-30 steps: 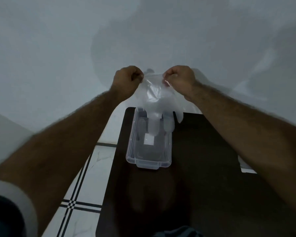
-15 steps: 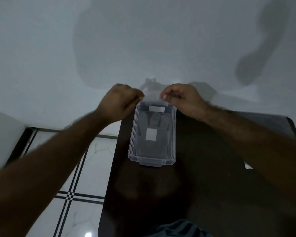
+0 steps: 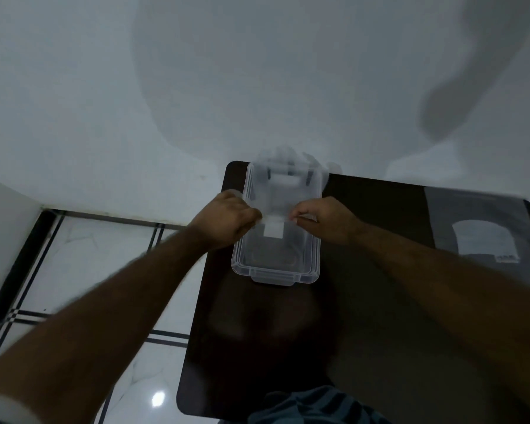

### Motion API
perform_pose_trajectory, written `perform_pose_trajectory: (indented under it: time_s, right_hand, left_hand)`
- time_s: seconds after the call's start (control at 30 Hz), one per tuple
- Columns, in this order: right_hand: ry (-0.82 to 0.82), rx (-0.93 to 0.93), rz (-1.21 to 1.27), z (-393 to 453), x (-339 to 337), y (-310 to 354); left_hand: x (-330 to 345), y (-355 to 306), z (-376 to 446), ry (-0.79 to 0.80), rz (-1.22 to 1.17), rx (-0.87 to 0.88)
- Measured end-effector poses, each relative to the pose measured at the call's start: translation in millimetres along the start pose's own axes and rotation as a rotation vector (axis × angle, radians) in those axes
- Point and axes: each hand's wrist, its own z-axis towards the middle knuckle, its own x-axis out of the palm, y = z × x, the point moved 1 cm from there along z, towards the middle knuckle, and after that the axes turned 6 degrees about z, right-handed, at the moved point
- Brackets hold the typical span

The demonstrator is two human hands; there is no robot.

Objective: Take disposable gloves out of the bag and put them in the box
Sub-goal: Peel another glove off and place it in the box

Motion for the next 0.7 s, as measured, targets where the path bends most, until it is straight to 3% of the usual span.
perform_pose_trajectory:
  time_s: [0.4,0.57,0.7]
  right_hand:
    - [0.388,-0.043,-0.546,-1,29,13]
    - [0.532,-0.039,-0.524,5,40,10]
    - [0.496,0.01,-0.388,15,41,7]
  left_hand:
    - [28,-15,-6,0.204,0.19,0.128]
    - [28,-19,-1,0.375,0.154,0.115]
    - [22,-16,3,0.543,0.104,0.099]
